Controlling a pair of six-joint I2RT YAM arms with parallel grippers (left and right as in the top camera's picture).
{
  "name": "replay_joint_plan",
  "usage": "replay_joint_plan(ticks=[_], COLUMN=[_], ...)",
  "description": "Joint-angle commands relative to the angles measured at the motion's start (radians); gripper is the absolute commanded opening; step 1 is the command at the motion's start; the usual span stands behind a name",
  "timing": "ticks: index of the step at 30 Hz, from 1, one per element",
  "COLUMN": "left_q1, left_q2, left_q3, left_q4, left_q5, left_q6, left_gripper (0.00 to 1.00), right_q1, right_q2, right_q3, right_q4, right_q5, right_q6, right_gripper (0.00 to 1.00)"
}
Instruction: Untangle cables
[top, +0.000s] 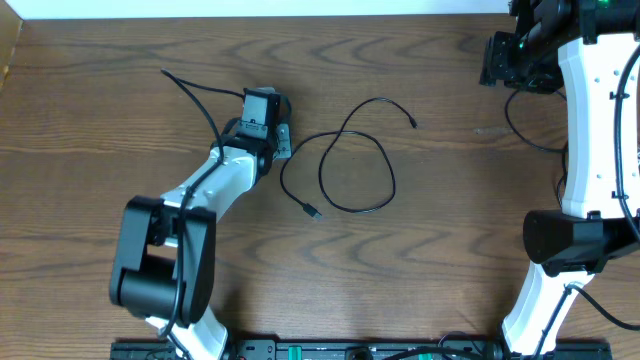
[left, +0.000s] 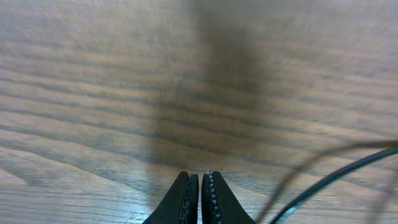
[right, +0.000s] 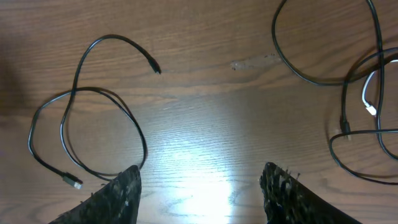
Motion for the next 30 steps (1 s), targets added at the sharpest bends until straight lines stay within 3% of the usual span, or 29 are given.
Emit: replay_joint_plan(ticks=[1, 7, 19, 30], left_q1=[-0.002, -0.043, -0.275, -0.476], left_q2=[0.045, 0.074, 0.108, 0.08], left_q3=[0.012, -0.006, -0.006, -0.004], left_q4=[-0.002, -0.004, -0.034, 0.043], left_q5=[0.0, -0.001, 0.026, 0.082], left_q6=[0.018, 0.017, -0.003, -0.181], left_gripper=[0.1, 0.1, 0.09, 0.09], right_q1=[-0.001, -0.001, -0.003, -0.003], right_q2=[-0.022, -0.022, -0.022, -0.022], right_q3=[0.014, 0.014, 0.014, 0.014], right_q4=[-0.002, -0.002, -0.002, -0.002], right_q5=[-0.006, -0.006, -0.006, -0.002], right_q6=[-0.014, -0.014, -0.02, -0.041], right_gripper=[0.58, 0.58, 0.58, 0.59])
